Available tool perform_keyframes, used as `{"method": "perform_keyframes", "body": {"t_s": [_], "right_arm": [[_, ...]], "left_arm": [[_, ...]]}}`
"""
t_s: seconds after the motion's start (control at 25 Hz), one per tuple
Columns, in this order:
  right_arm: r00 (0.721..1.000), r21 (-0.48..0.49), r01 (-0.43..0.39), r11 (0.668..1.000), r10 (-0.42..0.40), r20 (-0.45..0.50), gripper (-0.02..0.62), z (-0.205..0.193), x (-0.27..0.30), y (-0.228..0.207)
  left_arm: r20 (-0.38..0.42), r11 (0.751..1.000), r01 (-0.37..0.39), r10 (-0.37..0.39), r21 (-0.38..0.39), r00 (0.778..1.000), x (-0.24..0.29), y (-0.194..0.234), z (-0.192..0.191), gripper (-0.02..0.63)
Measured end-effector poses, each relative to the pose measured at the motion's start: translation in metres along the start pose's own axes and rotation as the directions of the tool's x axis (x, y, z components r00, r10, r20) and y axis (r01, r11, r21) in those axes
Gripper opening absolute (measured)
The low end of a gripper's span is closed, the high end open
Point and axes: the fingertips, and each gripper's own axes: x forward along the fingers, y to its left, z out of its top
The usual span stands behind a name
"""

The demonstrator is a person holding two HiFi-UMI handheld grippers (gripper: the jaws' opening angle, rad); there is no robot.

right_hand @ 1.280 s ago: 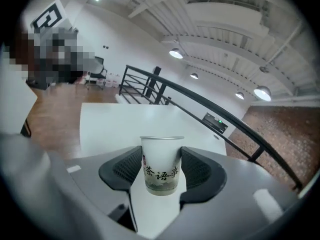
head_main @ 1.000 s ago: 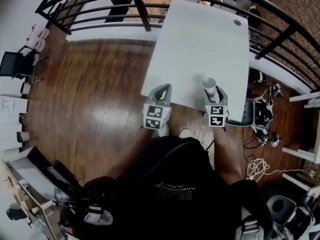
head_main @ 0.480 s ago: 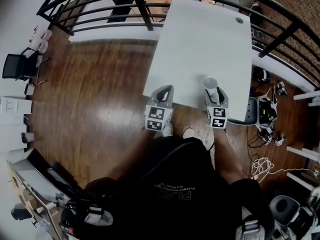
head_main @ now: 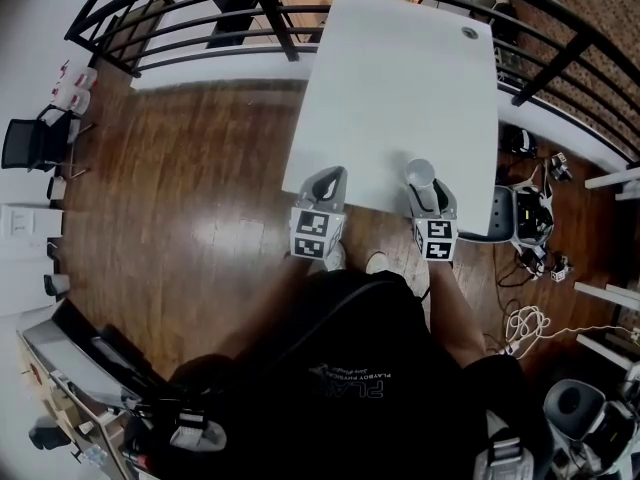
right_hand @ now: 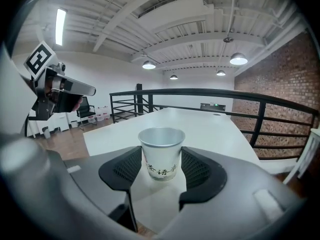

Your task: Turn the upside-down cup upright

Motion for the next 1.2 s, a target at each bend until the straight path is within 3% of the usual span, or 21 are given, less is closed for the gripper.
{"method": "perform_keyframes", "body": {"t_s": [0.72,1.0,1.2], "right_arm": [[1.000,-0.016,0.009,1.000,-0.010,-0.022,0.304,0.000,-0.014,0.005],[0.994,-0.043,0.041,0.998,-0.036,0.107,0.254,0.055,-0.044,-0.006],[0.988,-0.053,0.049,0.997,-0.041,0.149,0.145,0.068,-0.058,-0.010]], "left_arm": [[-0.001,1.000,0.017,-0.017,0.012,1.000,-0.004,-0.010,0.002,0.000],[-0.001,0.999,0.034,-0.034,0.022,0.999,0.002,-0.027,0.002,0.000],[-0.006,0.999,0.039,-0.039,0.016,0.999,0.005,-0.041,0.001,0.000]]}}
